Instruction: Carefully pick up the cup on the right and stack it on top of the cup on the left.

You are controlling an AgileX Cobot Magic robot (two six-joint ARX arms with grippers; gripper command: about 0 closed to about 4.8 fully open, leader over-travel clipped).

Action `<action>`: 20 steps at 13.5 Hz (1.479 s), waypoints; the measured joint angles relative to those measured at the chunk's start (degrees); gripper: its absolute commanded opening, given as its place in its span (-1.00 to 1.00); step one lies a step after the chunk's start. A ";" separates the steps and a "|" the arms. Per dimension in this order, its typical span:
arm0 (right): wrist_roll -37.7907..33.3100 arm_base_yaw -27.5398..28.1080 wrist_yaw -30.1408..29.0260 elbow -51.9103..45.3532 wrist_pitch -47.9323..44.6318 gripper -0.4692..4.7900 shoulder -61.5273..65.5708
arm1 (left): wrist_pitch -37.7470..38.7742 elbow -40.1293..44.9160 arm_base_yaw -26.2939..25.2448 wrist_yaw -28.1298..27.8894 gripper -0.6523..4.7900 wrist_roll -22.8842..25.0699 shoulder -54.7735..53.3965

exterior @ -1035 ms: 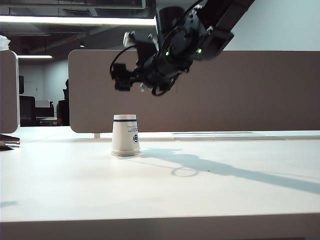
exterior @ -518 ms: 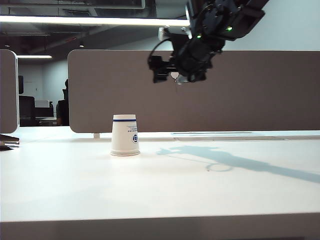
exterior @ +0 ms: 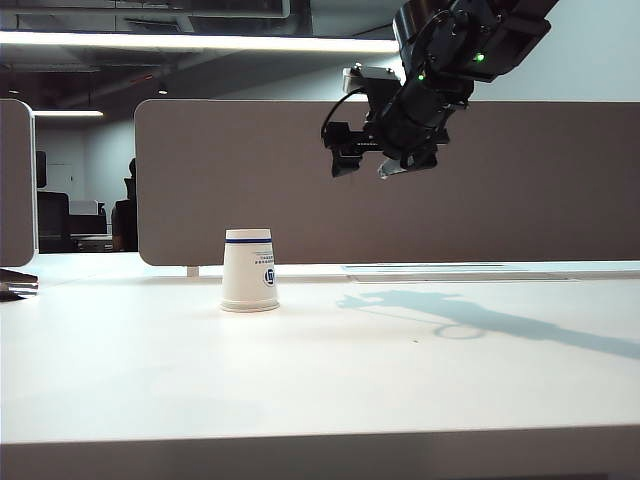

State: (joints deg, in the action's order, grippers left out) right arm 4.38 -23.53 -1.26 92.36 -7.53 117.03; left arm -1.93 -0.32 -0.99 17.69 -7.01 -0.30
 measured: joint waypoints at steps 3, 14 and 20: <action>-1.03 4.81 -1.53 -0.13 2.69 0.66 -0.02 | 1.60 0.00 -0.02 -3.58 -0.78 0.94 0.00; 0.66 6.67 0.04 -33.55 -14.88 0.65 -28.70 | 5.66 0.00 0.00 -2.05 -0.78 5.05 0.00; 2.64 6.67 5.27 -62.07 -17.40 0.65 -65.40 | 5.64 0.00 -0.02 1.25 -0.78 6.16 0.00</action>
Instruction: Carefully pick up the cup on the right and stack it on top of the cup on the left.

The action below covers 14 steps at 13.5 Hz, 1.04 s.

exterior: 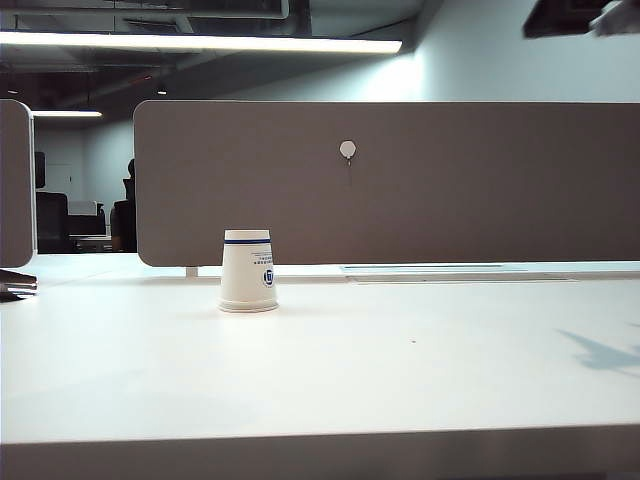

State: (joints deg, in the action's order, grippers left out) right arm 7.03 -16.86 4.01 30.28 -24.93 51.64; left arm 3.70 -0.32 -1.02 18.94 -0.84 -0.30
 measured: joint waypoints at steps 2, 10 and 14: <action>0.79 0.94 2.34 -5.27 3.52 0.65 -8.70 | 0.02 0.00 0.00 0.42 -0.78 -0.02 0.00; 1.70 6.32 2.38 -6.34 20.17 0.65 -23.56 | 0.00 0.00 0.00 1.66 -0.78 0.00 0.00; 1.86 8.96 2.25 -6.75 27.74 0.64 -29.46 | 0.02 0.00 0.00 1.70 -0.78 0.00 0.00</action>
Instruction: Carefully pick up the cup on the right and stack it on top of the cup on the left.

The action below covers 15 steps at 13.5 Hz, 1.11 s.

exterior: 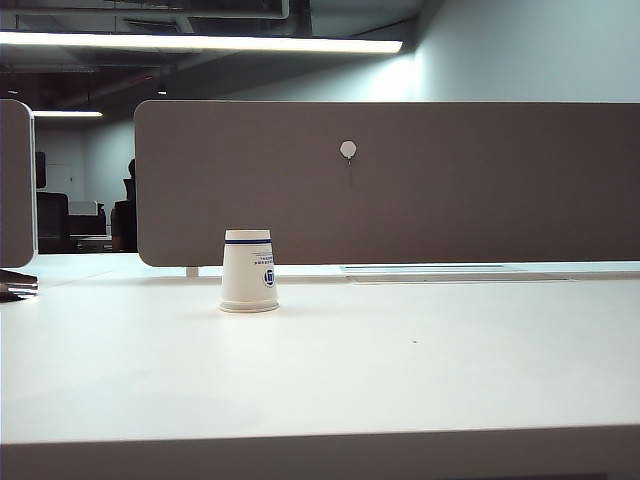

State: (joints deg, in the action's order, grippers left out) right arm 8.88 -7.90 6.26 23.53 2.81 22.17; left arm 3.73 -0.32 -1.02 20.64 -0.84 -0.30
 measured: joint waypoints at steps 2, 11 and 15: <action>-0.04 1.36 -0.02 -0.96 2.23 0.51 -3.78 | -0.02 0.00 0.00 0.02 -0.78 0.00 0.00; -11.82 1.97 0.76 -4.55 6.36 0.26 -19.63 | -0.02 0.00 0.00 0.87 -0.78 0.00 0.00; -12.00 1.90 2.29 -4.57 9.09 -0.01 -19.65 | -0.02 0.00 0.00 0.87 -0.78 -0.02 0.00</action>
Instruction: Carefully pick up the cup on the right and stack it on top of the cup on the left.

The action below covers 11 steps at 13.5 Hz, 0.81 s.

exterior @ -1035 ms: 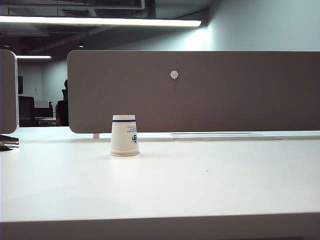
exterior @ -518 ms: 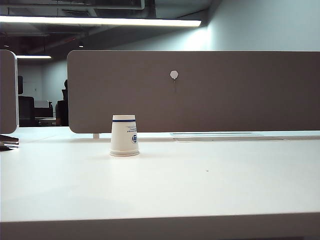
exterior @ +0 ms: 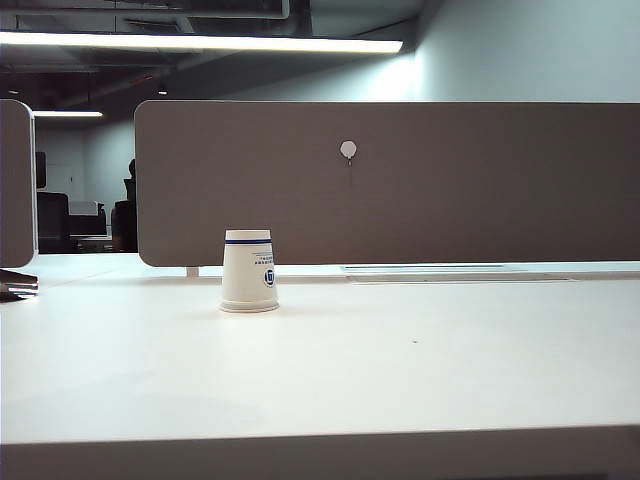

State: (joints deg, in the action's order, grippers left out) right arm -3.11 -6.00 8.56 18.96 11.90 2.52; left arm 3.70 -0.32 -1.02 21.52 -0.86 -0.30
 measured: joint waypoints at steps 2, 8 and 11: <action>-0.09 0.00 0.15 -0.02 1.25 -0.07 0.00 | 0.00 0.00 0.00 0.02 -0.78 0.00 0.00; -0.42 -0.04 0.26 -0.79 3.63 -0.07 -0.04 | 0.00 0.00 0.00 0.02 -0.78 0.00 0.00; -2.62 -0.07 0.24 -2.36 4.13 -0.15 -0.02 | 0.00 0.00 0.00 0.02 -0.78 0.00 0.00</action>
State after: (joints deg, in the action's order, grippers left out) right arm -5.74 -6.07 8.80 16.60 16.03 2.50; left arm 3.70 -0.32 -1.02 21.54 -0.86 -0.30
